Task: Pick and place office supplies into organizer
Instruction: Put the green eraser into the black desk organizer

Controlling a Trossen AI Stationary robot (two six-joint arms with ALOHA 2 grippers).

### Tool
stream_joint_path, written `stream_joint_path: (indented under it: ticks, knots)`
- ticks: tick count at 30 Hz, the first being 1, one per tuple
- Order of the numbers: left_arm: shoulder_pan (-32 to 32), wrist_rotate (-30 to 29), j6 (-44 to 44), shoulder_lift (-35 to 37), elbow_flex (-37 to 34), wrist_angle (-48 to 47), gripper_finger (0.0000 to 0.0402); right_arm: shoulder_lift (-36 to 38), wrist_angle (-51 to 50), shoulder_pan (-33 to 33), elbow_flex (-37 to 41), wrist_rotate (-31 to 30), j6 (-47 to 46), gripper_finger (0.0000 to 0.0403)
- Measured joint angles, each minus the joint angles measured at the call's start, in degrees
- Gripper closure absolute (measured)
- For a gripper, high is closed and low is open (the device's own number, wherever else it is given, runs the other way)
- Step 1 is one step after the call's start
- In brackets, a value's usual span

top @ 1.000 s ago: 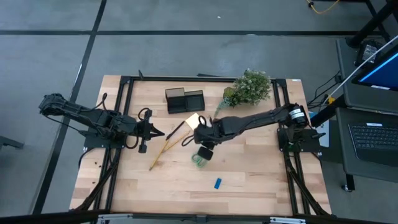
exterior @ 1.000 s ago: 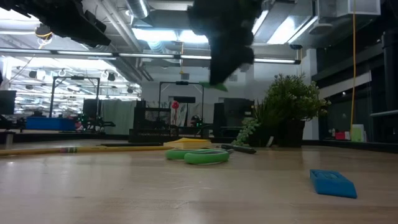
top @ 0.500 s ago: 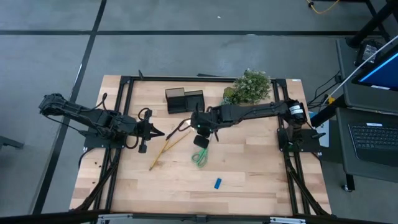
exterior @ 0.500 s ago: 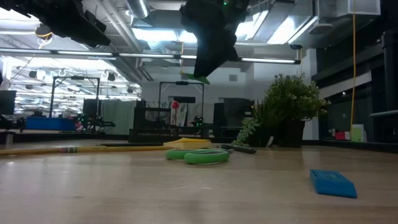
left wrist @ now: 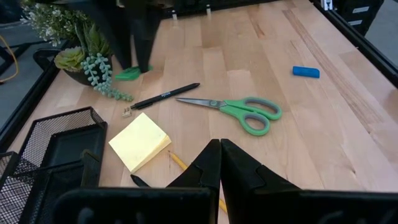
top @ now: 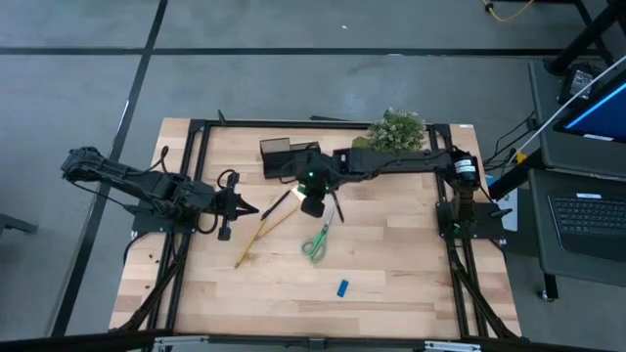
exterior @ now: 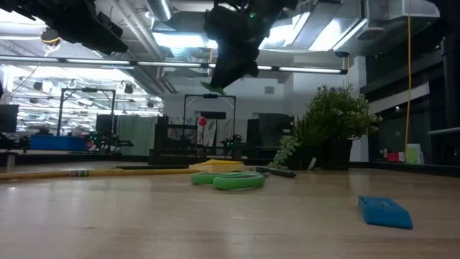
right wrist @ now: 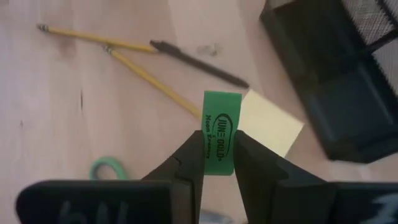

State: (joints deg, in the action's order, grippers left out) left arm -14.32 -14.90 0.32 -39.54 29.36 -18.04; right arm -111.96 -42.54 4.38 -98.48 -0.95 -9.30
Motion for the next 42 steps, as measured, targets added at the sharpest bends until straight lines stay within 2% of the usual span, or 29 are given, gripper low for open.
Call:
stream_joint_path:
  ticks: [12,34,42]
  knots:
    - [0.0,0.0,0.5,0.0,0.0,0.0,0.0399,0.0,9.0,3.9,0.0,5.8,4.1,0.0322]
    - [0.0,0.0,0.3,0.0,0.0,0.0,0.0398,0.0,18.3,8.6,0.0,7.3,9.8,0.0322]
    - [0.0,0.0,-0.1,0.0,0.0,0.0,0.0398,-0.5,21.8,10.5,0.0,10.1,9.9,0.0322]
